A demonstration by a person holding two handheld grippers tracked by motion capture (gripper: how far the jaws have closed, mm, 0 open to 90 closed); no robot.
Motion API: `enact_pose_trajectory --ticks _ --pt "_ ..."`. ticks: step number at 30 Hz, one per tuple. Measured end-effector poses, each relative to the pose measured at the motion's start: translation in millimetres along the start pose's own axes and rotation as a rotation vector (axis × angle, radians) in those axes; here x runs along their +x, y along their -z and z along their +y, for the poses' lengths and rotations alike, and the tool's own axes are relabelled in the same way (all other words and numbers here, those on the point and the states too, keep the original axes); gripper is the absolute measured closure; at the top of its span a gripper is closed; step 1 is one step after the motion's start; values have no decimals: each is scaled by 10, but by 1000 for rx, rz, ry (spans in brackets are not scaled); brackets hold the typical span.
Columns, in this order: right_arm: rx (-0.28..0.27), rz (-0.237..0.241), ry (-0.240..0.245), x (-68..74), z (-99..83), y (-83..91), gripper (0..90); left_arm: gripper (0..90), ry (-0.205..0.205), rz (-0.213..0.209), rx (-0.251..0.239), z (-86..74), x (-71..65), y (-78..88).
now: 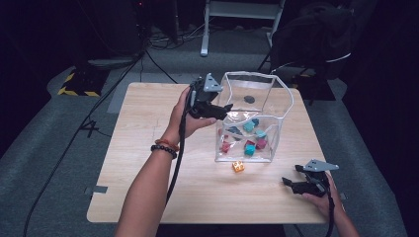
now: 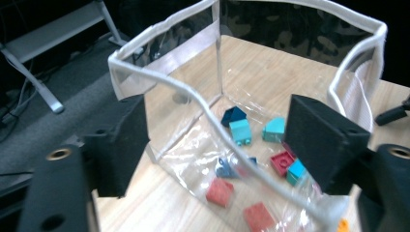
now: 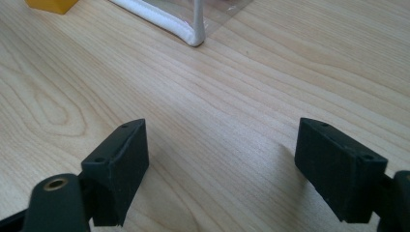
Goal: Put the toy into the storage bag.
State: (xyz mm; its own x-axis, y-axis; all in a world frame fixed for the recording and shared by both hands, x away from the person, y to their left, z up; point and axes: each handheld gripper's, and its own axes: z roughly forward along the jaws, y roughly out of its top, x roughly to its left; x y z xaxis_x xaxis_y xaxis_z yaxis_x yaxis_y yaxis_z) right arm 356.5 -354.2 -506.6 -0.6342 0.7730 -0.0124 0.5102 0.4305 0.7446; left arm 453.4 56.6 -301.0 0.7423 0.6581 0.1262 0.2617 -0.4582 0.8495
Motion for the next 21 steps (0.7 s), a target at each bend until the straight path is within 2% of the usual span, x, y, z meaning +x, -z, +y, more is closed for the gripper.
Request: enact_pose_trajectory --ticks 7,11,15,17,20,21 --pt "0 0 0 0 0 0 200 166 14 21 56 -337 133 119" --pt "0 0 0 -1 0 0 199 163 22 5 68 -567 153 144" --pt "0 0 0 -1 0 0 199 164 33 -9 93 -832 117 114" --pt "1 0 0 0 0 0 199 165 24 -12 113 -972 67 82" --pt "0 0 0 0 0 0 198 169 25 -62 129 -1183 -20 30" --pt "0 0 0 0 0 0 199 169 19 -67 143 -1242 -59 8"
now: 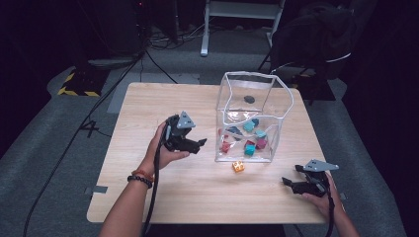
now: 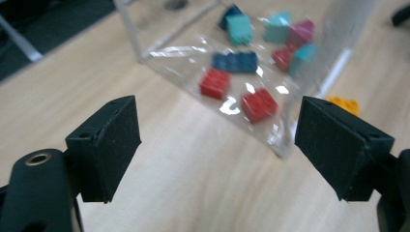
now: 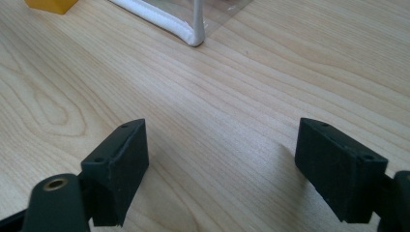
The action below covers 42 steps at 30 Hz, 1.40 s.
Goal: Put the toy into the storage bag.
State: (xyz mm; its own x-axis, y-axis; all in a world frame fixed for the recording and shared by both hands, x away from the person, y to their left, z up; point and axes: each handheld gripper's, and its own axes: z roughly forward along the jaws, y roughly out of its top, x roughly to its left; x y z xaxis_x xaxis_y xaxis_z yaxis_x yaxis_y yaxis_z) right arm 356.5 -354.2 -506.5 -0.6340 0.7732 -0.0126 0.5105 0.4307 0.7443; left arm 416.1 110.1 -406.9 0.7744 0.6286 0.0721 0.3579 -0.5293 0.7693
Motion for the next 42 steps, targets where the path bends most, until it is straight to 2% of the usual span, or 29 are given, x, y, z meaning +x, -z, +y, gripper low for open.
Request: enact_pose_trajectory --ticks 1,3,5,6,8,10,16,20,24,27,30,33,39,42 --pt "0 0 -1 0 0 0 198 174 -3 -2 12 -53 -40 -35" --pt "0 0 0 -1 0 0 198 214 0 -32 28 -154 -111 -99" --pt "0 0 -1 0 0 0 198 222 3 -89 21 -261 -190 -154" --pt "0 0 -1 0 0 0 198 233 -9 -113 25 -311 -237 -187" --pt "0 0 -1 0 0 0 198 240 -32 -124 61 -391 -361 -274" --pt "0 0 -1 0 0 0 198 288 -42 -160 72 -435 -445 -328" --pt "0 0 -1 0 0 0 198 291 -95 -210 101 -443 -737 -506" --pt "0 0 0 0 0 0 198 293 -122 -216 107 -401 -877 -647" --pt "0 0 0 0 0 0 198 301 -118 -240 103 -348 -955 -807" --pt "0 0 0 0 0 0 198 311 -129 -231 115 -311 -1013 -912" --pt "0 0 0 0 0 0 198 297 -120 -222 117 -265 -1088 -1027" --pt "0 0 0 0 0 0 198 264 -112 -218 117 -224 -1122 -1088" --pt "0 0 0 0 0 0 198 253 -101 -193 111 -145 -1165 -1189" --pt "0 0 -1 0 0 0 198 255 -90 -200 110 -129 -1163 -1225"
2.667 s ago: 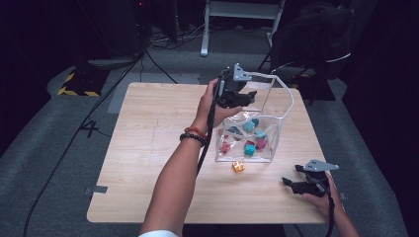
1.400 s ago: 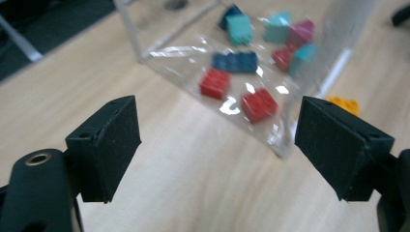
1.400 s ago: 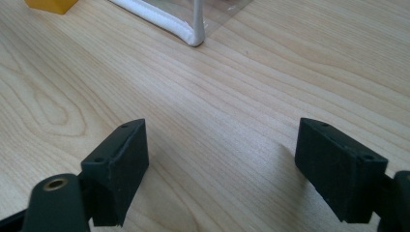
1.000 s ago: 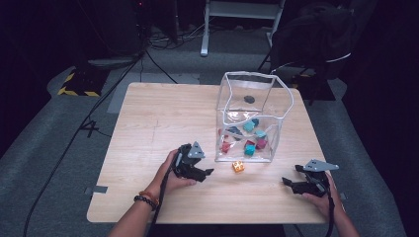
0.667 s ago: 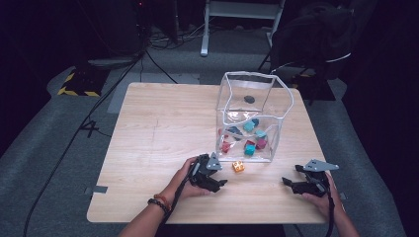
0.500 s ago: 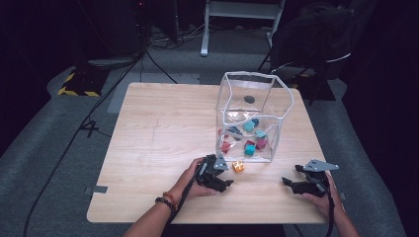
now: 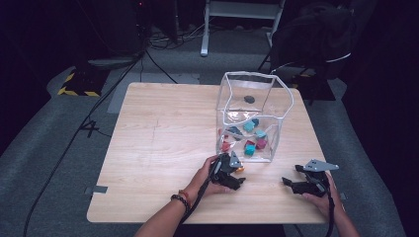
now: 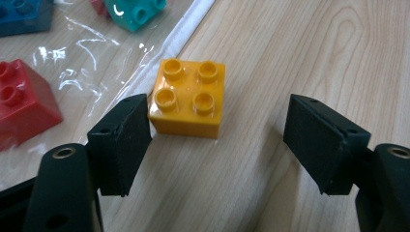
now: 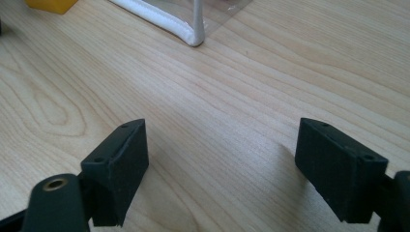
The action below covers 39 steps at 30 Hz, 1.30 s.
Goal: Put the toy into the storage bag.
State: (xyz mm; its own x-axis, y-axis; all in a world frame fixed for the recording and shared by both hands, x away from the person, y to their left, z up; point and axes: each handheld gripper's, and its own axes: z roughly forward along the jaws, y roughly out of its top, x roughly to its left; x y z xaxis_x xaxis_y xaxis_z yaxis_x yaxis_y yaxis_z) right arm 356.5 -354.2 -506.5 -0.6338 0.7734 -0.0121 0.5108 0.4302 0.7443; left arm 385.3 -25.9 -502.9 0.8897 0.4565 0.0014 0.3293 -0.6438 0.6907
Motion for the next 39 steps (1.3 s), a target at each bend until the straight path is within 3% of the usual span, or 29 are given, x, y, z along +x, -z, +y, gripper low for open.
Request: enact_pose_trajectory --ticks 5,10,16,22,28,32,33,35,37,39 --pt "0 0 0 0 0 0 198 387 8 5 -13 5 10 5" --pt "0 0 0 0 0 0 198 576 4 3 -19 -3 12 27" --pt "0 0 0 0 0 0 198 589 -25 -4 -24 -18 1 96" --pt "0 0 0 0 0 0 198 589 -33 -2 -50 -76 100 277" --pt "0 0 0 0 0 0 198 589 -6 20 -55 -258 252 509" --pt "0 0 0 0 0 0 198 589 31 69 -54 -389 400 664" --pt "0 0 0 -2 1 -1 198 588 38 51 -58 -409 444 696" --pt "0 1 0 -2 0 -1 197 589 44 100 -57 -427 497 751" --pt "0 0 0 -1 0 -1 197 589 47 71 -65 -455 562 810" --pt "0 -1 0 0 0 0 197 589 52 80 -59 -479 610 859"
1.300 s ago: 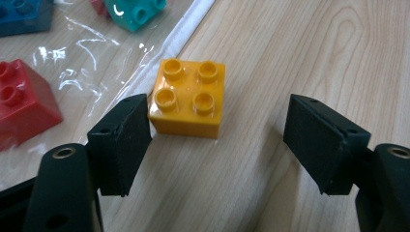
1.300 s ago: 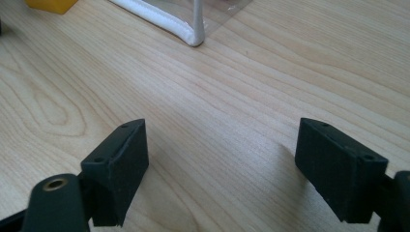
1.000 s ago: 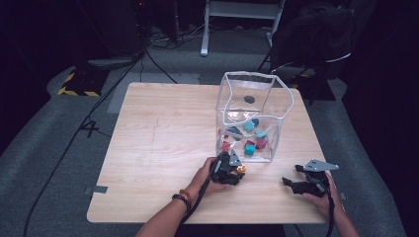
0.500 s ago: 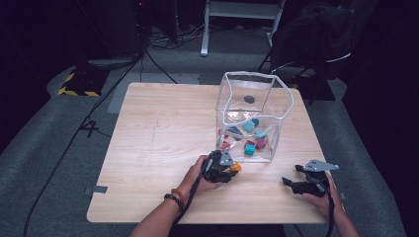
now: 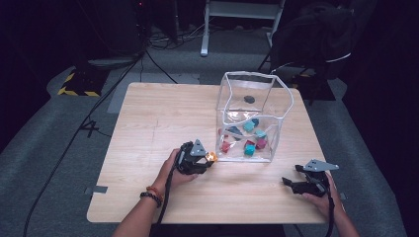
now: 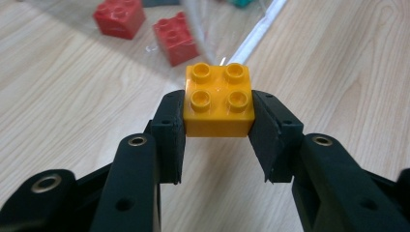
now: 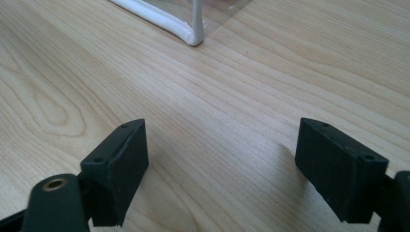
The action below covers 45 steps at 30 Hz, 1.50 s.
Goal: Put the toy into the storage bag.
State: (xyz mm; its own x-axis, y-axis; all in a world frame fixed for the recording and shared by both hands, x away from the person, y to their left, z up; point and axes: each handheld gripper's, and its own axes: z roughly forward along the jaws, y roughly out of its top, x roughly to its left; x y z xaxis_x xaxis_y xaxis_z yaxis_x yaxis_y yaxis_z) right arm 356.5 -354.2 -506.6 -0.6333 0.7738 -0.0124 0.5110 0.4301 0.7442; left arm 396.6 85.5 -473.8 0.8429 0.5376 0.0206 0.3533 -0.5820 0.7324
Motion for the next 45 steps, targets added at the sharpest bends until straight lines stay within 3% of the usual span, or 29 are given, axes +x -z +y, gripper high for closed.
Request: enact_pose_trajectory --ticks 9,16,25,35,45 --pt "0 0 1 -2 1 -2 196 589 75 72 -45 -6 278 151" --pt "-1 0 -2 -1 2 -2 195 589 112 127 -85 124 505 267" --pt "-1 0 -1 -2 2 -2 195 589 175 159 -130 319 796 428" --pt "-1 0 -2 -1 2 -3 195 589 179 237 -161 614 975 583" --pt "-1 0 -2 -2 2 -3 195 589 164 255 -194 964 980 727"
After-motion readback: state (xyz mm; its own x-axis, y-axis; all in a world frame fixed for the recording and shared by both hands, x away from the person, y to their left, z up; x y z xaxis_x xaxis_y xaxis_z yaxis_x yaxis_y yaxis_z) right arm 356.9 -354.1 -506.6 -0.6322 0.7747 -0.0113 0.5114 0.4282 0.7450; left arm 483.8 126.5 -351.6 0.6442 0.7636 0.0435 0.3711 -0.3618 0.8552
